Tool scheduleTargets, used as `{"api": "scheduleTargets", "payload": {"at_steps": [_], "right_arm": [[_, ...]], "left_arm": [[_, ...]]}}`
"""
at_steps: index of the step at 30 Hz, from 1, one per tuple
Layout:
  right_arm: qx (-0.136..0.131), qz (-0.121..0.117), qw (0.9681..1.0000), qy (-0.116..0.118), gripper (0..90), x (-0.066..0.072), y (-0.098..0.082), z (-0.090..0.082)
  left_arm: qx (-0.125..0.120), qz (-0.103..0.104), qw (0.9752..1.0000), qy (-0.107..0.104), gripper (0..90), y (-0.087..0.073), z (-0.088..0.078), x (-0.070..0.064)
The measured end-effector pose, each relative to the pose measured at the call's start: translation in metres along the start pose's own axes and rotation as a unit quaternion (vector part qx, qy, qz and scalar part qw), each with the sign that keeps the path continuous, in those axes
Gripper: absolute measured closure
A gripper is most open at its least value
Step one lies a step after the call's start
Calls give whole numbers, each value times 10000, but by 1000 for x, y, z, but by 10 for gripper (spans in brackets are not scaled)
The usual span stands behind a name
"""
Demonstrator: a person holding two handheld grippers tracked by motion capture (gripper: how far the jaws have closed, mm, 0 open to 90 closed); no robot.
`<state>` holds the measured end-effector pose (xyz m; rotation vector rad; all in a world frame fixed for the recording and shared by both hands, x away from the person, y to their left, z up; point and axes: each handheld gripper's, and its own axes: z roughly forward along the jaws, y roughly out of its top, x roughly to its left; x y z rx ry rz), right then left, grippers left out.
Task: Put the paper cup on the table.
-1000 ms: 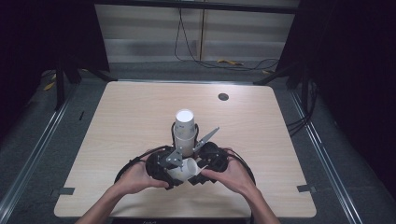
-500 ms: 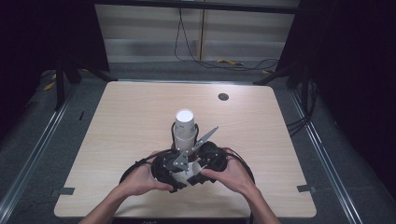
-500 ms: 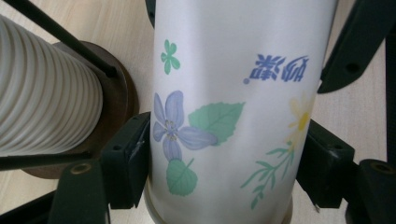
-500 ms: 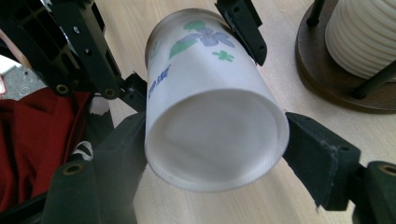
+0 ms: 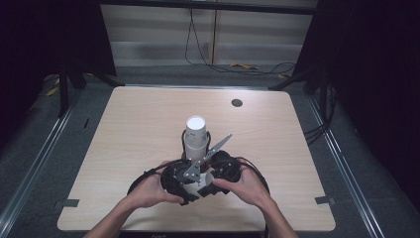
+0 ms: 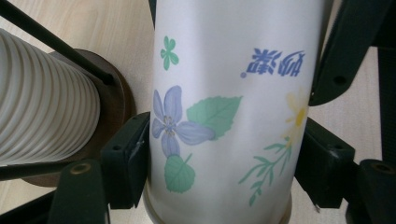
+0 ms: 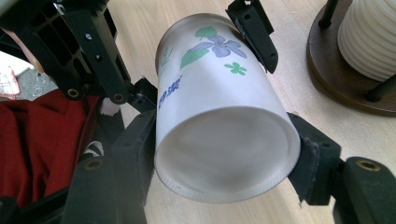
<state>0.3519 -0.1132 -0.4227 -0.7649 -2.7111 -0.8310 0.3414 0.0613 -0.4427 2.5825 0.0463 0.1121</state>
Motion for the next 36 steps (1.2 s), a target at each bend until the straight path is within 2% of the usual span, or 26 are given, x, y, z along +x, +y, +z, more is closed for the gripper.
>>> {"api": "scheduleTargets", "payload": {"at_steps": [3, 5, 11, 14, 20, 21, 25, 27, 28, 30, 36], "right_arm": [[-39, -19, 10000, -22, 346, 1, 0, -2], [-49, -55, 10000, -35, 347, 1, 1, -2], [-75, -75, 9999, -82, 353, 3, 1, -3], [-111, -40, 9999, -105, 354, 4, 1, -5], [-177, -28, 9997, -139, 354, 3, 0, -7], [-177, -25, 9998, -131, 354, 3, 0, -8], [-209, -15, 9997, -146, 354, 1, -1, -8], [-236, -12, 9996, -158, 354, 0, -2, -8], [-253, -29, 9995, -179, 353, 0, -2, -8], [-291, -26, 9994, -175, 353, 0, -3, -10], [-427, 7, 9990, -152, 353, -3, -5, -12]], "left_arm": [[-139, -87, 9999, 17, 270, -2, -1, 0], [-146, -44, 9999, -6, 261, -3, -1, 1], [-358, -287, 9989, -62, 202, -7, -4, 3], [-435, -323, 9985, -75, 174, -8, -8, 5], [-692, -418, 9967, -42, 165, -12, -14, 6], [-784, -402, 9961, 19, 166, -13, -15, 6], [-956, -452, 9944, -25, 165, -19, -21, 7], [-1071, -535, 9928, -32, 163, -22, -24, 8], [-1071, -535, 9928, -32, 164, -22, -24, 8], [-1212, -598, 9908, -26, 163, -27, -28, 10], [-1620, -843, 9832, -4, 161, -35, -34, 13]]}}
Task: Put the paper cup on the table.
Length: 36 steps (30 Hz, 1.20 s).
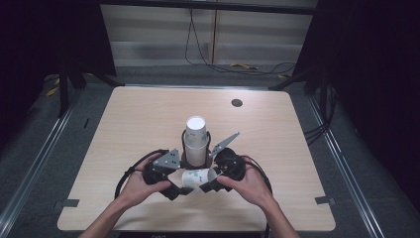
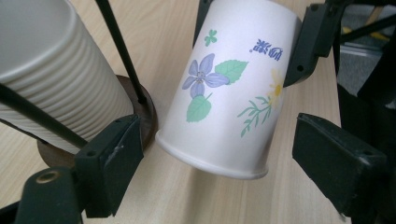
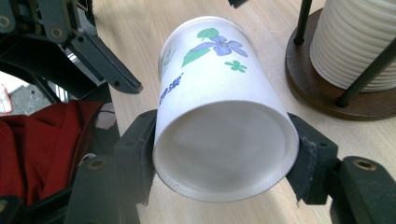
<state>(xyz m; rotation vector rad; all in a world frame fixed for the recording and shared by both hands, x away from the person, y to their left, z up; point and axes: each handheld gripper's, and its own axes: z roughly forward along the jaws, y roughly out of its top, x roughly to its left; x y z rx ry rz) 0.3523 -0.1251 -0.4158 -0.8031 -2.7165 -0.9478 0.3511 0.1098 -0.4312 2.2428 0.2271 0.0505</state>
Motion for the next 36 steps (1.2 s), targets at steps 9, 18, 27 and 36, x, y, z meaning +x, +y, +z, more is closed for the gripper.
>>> {"api": "scheduleTargets", "payload": {"at_steps": [9, 18, 27, 36], "right_arm": [[-127, 72, 9999, 19, 353, -3, -3, -2], [-380, 38, 9993, 3, 353, -4, -8, -1], [-619, 65, 9981, -5, 353, -9, -14, -6], [-818, 27, 9966, 62, 353, -5, -13, -6]], "left_arm": [[-522, -346, 9979, 143, 160, -11, -10, 5], [-899, -515, 9944, 224, 160, -22, -14, 9], [-1094, -595, 9918, 301, 159, -31, -17, 7], [-1244, -881, 9882, 148, 160, -35, -25, 5]]}}
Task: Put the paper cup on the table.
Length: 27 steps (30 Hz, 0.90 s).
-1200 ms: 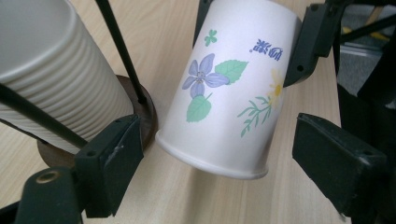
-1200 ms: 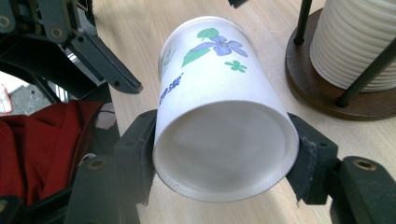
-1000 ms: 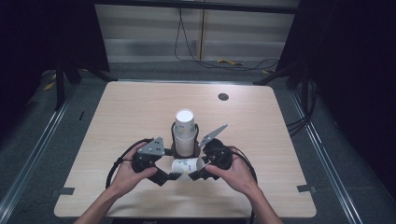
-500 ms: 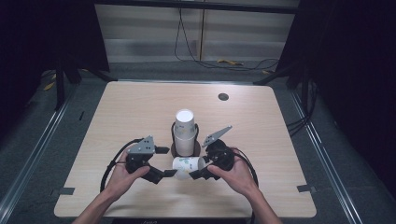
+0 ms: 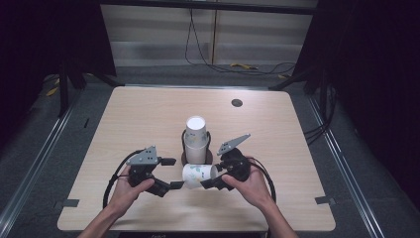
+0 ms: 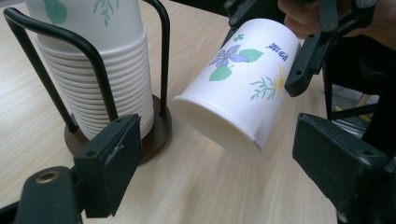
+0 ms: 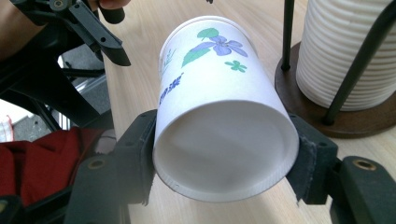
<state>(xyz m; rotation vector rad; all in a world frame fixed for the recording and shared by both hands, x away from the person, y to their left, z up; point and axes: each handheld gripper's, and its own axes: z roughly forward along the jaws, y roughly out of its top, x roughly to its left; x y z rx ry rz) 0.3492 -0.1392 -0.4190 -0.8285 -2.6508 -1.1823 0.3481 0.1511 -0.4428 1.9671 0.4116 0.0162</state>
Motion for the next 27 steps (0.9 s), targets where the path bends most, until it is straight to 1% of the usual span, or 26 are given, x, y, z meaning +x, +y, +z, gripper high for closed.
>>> {"api": "scheduleTargets", "payload": {"at_steps": [1, 2, 4, 8, 9, 10, 11, 12, 15, 16, 18, 22, 23, 25, 27], "right_arm": [[-25, -11, 10000, 15, 353, 0, 0, 0], [-59, -3, 10000, 17, 353, -1, 0, 0], [-124, -1, 9999, 31, 353, -1, -1, -1], [-266, -1, 9996, 102, 354, -2, -1, -3], [-283, -6, 9996, 82, 354, -1, -1, -3], [-296, -16, 9995, 52, 354, -1, -2, -3], [-331, -5, 9994, 86, 354, -2, -2, -4], [-361, -4, 9993, 112, 354, -2, -2, -4], [-412, -11, 9990, 143, 354, -3, -3, -5], [-447, -11, 9989, 171, 353, -4, -3, -6], [-484, 2, 9986, 205, 354, -4, -4, -6], [-625, -30, 9977, 276, 354, -5, -6, -6], [-667, -13, 9972, 329, 355, -5, -7, -6], [-721, -17, 9969, 303, 355, -7, -8, -5], [-774, -12, 9964, 346, 355, -8, -9, -5]], "left_arm": [[-28, -66, 9999, -70, 159, 0, -1, 0], [-82, -60, 9999, -139, 159, 0, -3, 2], [-135, -75, 9998, -96, 159, 0, -5, 2], [-261, -128, 9994, -160, 161, 2, -8, 3], [-263, -87, 9995, -153, 161, 2, -8, 2], [-317, -99, 9994, -120, 161, 3, -8, 1], [-349, -69, 9993, -86, 161, 3, -9, 1], [-413, -85, 9991, -77, 162, 4, -10, -1], [-464, -80, 9988, -97, 162, 4, -9, -2], [-510, -37, 9987, -68, 162, 5, -9, -3], [-536, -48, 9985, -126, 161, 5, -8, -2], [-567, -58, 9982, -175, 160, 4, -6, -2], [-582, -83, 9981, -207, 160, 4, -5, -2], [-580, -80, 9977, -328, 159, 4, -4, -1], [-575, -68, 9977, -361, 158, 4, -3, 0]]}}
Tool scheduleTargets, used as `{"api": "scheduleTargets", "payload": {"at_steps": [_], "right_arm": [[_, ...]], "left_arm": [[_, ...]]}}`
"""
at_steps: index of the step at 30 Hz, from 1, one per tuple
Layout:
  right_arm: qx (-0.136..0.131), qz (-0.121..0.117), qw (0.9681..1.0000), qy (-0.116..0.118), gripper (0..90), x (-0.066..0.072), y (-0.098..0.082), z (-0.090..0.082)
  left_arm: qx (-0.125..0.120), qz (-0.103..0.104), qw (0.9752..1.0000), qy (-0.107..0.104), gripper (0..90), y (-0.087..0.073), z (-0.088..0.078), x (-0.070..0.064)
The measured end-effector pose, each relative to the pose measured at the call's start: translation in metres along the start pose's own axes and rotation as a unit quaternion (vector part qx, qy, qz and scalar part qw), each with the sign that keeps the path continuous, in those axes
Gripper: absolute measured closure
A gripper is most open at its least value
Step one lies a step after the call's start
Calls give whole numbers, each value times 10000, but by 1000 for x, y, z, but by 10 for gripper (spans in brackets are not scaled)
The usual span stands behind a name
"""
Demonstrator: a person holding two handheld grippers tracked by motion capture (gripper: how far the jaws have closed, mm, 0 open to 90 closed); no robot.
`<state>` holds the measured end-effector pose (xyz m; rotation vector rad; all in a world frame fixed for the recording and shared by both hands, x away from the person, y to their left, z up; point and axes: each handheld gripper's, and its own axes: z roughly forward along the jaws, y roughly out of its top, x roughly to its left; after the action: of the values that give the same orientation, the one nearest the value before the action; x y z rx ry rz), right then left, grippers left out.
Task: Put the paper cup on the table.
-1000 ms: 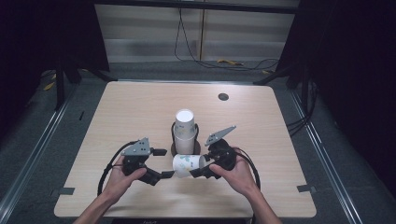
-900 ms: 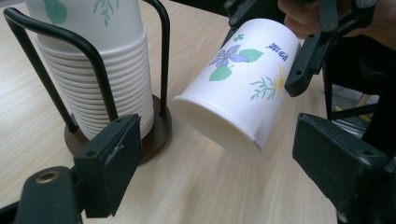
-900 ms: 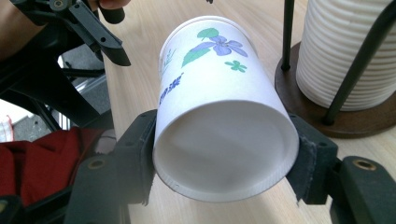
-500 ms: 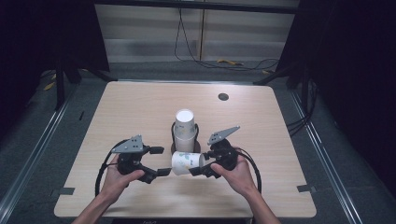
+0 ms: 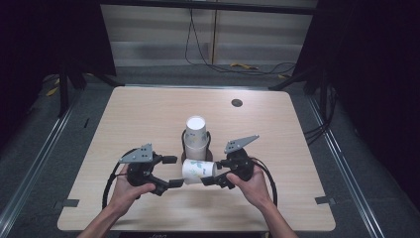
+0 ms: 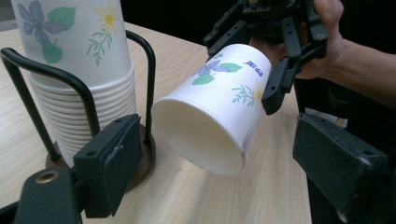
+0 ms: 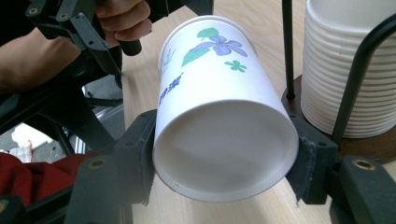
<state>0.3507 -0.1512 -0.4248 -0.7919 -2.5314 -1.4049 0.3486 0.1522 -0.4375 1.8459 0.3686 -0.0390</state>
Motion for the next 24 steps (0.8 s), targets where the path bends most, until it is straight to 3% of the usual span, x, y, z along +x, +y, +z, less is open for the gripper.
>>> {"api": "scheduleTargets", "payload": {"at_steps": [11, 24], "right_arm": [[-298, -31, 9994, 144, 358, 0, 0, 0], [-507, -99, 9986, 92, 360, 4, 2, -3]], "left_arm": [[-50, -49, 10000, -5, 157, 1, 1, 1], [-137, 24, 9999, 67, 157, 5, -3, -2]]}}
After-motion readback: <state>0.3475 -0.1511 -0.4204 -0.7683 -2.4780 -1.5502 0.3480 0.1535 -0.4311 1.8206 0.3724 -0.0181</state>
